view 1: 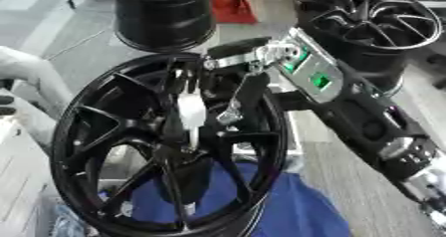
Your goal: Pull the pin out of the wheel hub.
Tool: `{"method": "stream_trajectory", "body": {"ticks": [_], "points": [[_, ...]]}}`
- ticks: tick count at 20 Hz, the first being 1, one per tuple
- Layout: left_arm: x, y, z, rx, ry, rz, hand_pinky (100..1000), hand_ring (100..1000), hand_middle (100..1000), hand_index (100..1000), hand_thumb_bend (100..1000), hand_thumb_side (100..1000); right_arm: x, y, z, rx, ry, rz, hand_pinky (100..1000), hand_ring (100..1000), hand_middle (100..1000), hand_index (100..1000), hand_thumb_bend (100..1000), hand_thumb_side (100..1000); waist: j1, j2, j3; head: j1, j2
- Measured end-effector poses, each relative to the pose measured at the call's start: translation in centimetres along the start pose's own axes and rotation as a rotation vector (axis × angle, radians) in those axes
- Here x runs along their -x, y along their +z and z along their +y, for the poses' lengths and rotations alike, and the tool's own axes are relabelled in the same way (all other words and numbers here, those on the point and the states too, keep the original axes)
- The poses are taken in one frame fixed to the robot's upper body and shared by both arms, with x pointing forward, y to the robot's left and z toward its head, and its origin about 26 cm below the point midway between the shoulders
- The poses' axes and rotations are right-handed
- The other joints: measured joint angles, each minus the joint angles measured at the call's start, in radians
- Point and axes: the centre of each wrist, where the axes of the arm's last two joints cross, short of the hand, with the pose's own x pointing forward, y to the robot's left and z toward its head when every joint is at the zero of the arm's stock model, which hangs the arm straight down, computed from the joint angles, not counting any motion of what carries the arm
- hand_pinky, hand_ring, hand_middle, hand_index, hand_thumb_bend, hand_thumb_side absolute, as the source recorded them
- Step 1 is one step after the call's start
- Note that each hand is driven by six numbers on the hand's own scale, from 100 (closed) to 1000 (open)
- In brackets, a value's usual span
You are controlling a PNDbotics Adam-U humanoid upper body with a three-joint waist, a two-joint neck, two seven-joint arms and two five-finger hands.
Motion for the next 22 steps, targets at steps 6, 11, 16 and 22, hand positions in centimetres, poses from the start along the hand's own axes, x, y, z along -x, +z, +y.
{"method": "stream_trajectory", "body": {"ticks": [6,11,16,22], "points": [[0.0,0.0,0.0,0.0,0.0,0.0,610,625,657,855,124,622,0.2,-0.4,0.3,-0.012,0.005,0.018,754,756,760,844,340,304,0.0,0.0,0.0,0.0,0.0],[0.0,0.0,0.0,0.0,0.0,0.0,610,625,656,855,124,622,0.4,-0.8,0.8,-0.014,0.012,0.03,735,728,724,819,319,293,0.001,0.0,0.0,0.0,0.0],[0.0,0.0,0.0,0.001,0.001,-0.001,610,625,656,855,124,622,0.6,-1.0,1.0,-0.008,0.026,0.042,704,695,690,793,288,276,0.001,-0.001,0.0,0.0,0.0],[-0.1,-0.1,0.0,0.001,0.001,-0.003,611,624,656,855,122,623,1.7,-1.4,2.3,-0.009,0.025,0.08,664,645,633,739,226,265,0.0,0.001,0.002,0.0,0.0]]}}
